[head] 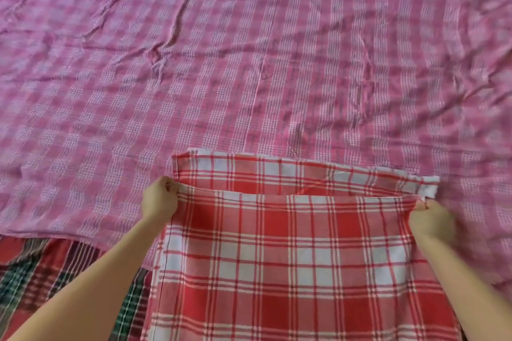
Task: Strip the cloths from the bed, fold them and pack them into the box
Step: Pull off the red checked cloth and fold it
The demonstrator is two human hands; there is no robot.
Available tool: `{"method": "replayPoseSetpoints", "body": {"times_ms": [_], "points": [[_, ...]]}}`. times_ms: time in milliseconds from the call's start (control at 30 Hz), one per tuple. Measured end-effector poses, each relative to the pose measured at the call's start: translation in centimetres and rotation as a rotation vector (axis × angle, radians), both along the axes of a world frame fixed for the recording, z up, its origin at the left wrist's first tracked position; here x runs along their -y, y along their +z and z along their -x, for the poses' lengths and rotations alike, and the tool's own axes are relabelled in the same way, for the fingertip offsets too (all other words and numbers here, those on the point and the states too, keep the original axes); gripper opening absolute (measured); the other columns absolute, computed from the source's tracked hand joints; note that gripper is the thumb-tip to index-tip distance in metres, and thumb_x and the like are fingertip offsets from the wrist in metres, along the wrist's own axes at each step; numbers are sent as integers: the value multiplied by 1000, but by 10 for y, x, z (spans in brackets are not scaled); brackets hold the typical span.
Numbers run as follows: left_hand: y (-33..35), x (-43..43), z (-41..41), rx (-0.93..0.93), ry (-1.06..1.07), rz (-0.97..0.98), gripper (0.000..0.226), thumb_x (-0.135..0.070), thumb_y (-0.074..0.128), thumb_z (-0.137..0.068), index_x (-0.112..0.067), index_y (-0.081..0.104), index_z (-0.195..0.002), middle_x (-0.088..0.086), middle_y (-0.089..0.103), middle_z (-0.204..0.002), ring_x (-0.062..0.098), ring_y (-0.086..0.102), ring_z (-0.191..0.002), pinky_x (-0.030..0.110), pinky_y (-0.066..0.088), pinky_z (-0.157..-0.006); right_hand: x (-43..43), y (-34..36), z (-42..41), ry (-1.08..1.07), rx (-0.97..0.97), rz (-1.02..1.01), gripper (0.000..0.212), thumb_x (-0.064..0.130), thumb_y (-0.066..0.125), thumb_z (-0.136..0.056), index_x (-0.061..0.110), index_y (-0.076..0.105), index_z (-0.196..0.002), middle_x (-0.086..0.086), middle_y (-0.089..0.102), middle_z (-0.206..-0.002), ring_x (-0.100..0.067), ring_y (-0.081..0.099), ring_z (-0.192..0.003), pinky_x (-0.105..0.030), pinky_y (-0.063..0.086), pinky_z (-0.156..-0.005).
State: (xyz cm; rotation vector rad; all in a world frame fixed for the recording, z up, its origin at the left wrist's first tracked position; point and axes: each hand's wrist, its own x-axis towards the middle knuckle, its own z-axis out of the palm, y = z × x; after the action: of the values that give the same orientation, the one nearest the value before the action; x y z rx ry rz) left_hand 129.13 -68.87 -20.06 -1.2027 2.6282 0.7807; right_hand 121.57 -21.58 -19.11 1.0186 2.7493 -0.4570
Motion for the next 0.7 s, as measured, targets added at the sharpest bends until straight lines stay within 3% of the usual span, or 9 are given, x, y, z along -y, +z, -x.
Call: {"method": "replayPoseSetpoints", "body": {"times_ms": [100, 233, 300, 433, 567, 700], "points": [[-1, -1, 1, 0, -42, 21, 17, -3, 49, -91, 2, 64, -99, 27, 65, -97, 41, 58, -90, 35, 37, -68, 3, 1, 0, -7, -20, -15, 30, 15, 42, -96, -3, 62, -109, -34, 59, -113, -49, 53, -107, -47, 44, -89], [25, -6, -3, -94, -41, 13, 16, -2, 47, -93, 4, 61, -96, 25, 64, -94, 29, 50, -79, 34, 34, -66, 5, 22, -17, -20, -197, 26, 51, 30, 28, -80, -10, 58, -91, -39, 58, -98, -51, 54, -94, -46, 42, -78], [45, -12, -9, -189, -26, 28, 15, -2, 47, -94, 4, 60, -97, 21, 61, -90, 28, 49, -80, 33, 32, -68, 0, 39, -26, -42, -287, -3, 50, 29, 27, -83, -12, 55, -87, -40, 57, -92, -50, 52, -87, -45, 39, -73], [86, -13, -22, -350, -23, 74, 12, -6, 50, -94, -1, 60, -98, 11, 57, -86, 24, 49, -80, 31, 34, -71, -16, 90, -39, -34, -458, -50, 35, 14, 35, -101, -11, 50, -82, -35, 52, -82, -31, 36, -69, -34, 12, -59], [103, 9, 0, -465, -19, 75, 20, -24, 53, -88, -10, 62, -99, 18, 66, -91, 36, 62, -85, 43, 50, -73, -28, 113, -10, 33, -536, -64, 34, 24, 35, -99, 2, 49, -78, -25, 47, -73, -31, 40, -68, -36, 24, -60], [89, 4, 49, -313, -68, 101, 20, -9, 52, -90, 2, 64, -102, 27, 64, -98, 41, 58, -95, 40, 42, -76, -21, 84, 34, 78, -337, -43, 37, 24, 36, -94, -4, 59, -86, -32, 59, -93, -42, 55, -84, -43, 42, -72]]}}
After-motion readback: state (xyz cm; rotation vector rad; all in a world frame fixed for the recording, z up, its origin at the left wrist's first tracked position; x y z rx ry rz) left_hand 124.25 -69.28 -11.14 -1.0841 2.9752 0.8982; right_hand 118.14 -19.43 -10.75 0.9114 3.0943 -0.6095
